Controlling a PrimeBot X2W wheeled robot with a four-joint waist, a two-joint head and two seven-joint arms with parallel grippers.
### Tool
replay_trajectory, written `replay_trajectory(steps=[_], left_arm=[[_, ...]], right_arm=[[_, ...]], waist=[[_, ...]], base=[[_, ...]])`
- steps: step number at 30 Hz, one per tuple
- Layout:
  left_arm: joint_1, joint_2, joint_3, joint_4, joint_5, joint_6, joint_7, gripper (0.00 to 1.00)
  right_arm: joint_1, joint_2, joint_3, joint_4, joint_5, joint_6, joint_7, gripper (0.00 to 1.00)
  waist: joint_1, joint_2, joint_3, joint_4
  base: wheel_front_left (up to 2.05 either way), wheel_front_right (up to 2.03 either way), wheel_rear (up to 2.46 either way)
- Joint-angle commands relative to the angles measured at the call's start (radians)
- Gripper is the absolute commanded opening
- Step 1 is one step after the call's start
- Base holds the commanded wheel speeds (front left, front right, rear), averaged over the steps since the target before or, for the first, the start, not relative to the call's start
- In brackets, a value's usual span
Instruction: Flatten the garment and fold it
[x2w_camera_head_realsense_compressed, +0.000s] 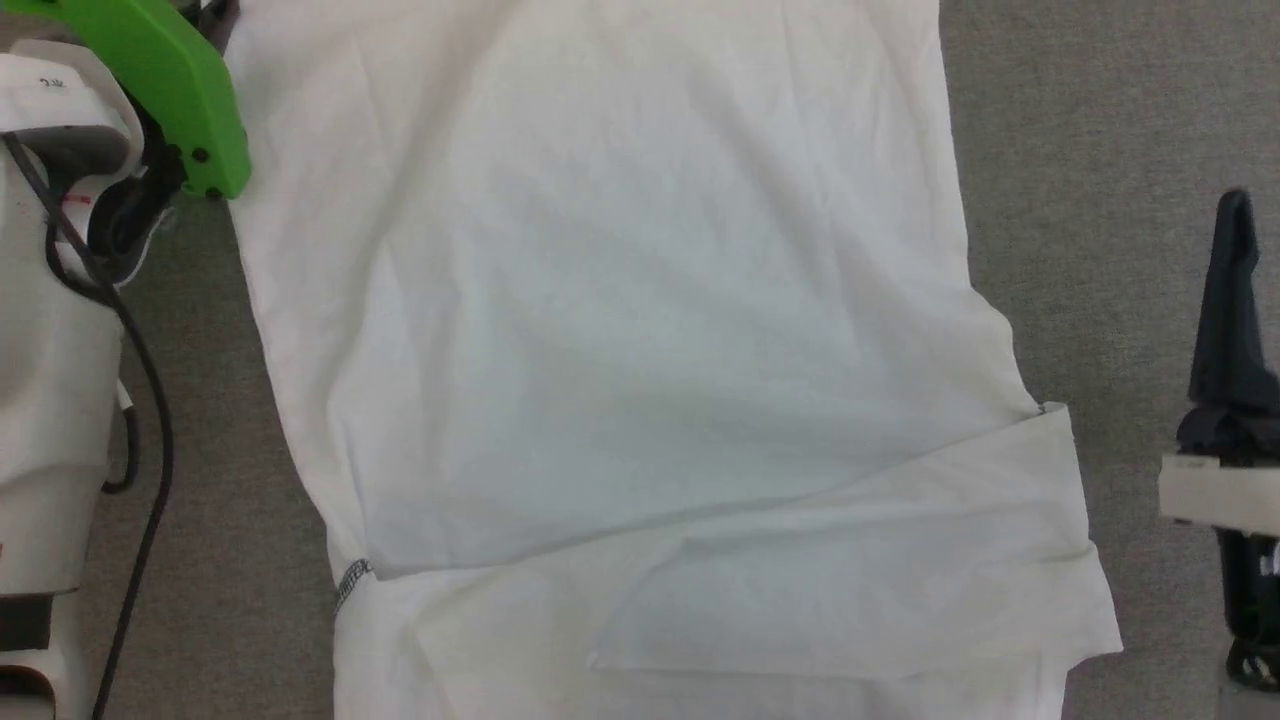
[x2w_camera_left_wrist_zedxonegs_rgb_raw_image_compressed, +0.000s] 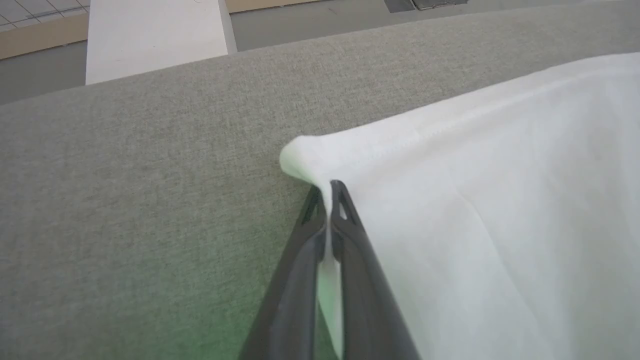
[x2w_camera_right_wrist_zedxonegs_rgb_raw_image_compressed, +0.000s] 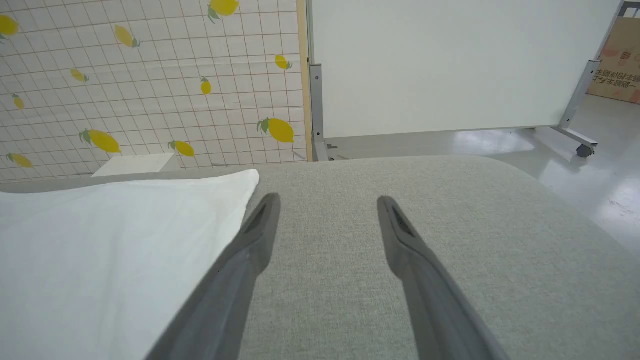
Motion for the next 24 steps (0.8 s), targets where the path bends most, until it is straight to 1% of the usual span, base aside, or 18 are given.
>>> replay_trajectory(steps=[1,3,5,8,9,11,13,15,18,21,24], left_arm=[[0.012,-0.004,-0.006,-0.002,-0.005,-0.007,-0.012,0.0],[0.009,-0.007,-0.013,-0.008,-0.004,-0.012,-0.026,0.0],[0.005,-0.013,-0.021,-0.011,-0.006,-0.016,-0.034,0.0],[-0.002,-0.021,-0.033,-0.012,-0.006,-0.021,-0.045,0.0],[-0.005,-0.023,-0.038,-0.012,-0.006,-0.023,-0.049,0.0],[-0.01,-0.029,-0.045,-0.014,-0.007,-0.025,-0.058,0.0],[-0.017,-0.034,-0.05,-0.012,-0.008,-0.027,-0.064,0.0],[-0.023,-0.039,-0.058,-0.012,-0.009,-0.029,-0.068,0.0],[-0.03,-0.046,-0.067,-0.013,-0.012,-0.031,-0.071,0.0],[-0.041,-0.053,-0.082,-0.015,-0.014,-0.034,-0.07,0.0],[-0.05,-0.059,-0.093,-0.013,-0.015,-0.036,-0.073,0.0]], right_arm=[[-0.06,-0.002,-0.001,-0.031,-0.017,-0.001,0.04,1.0],[-0.133,-0.024,-0.013,-0.055,-0.007,-0.001,0.12,1.0],[-0.223,-0.064,-0.021,-0.066,0.013,-0.001,0.208,1.0],[-0.357,-0.12,-0.014,-0.036,0.048,-0.001,0.358,1.0],[-0.409,-0.141,-0.005,-0.014,0.055,-0.001,0.414,1.0],[-0.495,-0.163,0.011,0.046,0.071,-0.001,0.519,1.0],[-0.577,-0.178,0.03,0.114,0.077,-0.001,0.601,1.0],[-0.639,-0.205,0.072,0.185,0.076,-0.001,0.676,1.0],[-0.714,-0.197,0.097,0.295,0.089,-0.001,0.775,1.0],[-0.782,-0.174,0.106,0.402,0.079,-0.001,0.866,1.0],[-0.836,-0.145,0.113,0.485,0.05,-0.001,0.914,1.0]], waist=[[0.0,0.0,-0.01,0.016],[0.0,0.0,-0.01,0.026],[0.0,0.0,-0.007,0.038],[0.0,0.0,-0.001,0.054],[0.0,0.0,0.001,0.058],[0.0,0.0,0.006,0.067],[0.0,0.0,0.012,0.073],[0.0,0.0,0.02,0.08],[0.0,0.0,0.028,0.089],[0.0,0.0,0.04,0.103],[0.0,0.0,0.049,0.114]], base=[[0.0,0.0,0.0],[0.0,0.0,0.0],[0.0,0.0,0.0],[0.0,0.0,0.0],[0.0,0.0,0.0],[0.0,0.0,0.0],[0.0,0.0,0.0],[0.0,0.0,0.0],[0.0,0.0,0.0],[0.0,0.0,0.0],[0.0,0.0,0.0]])
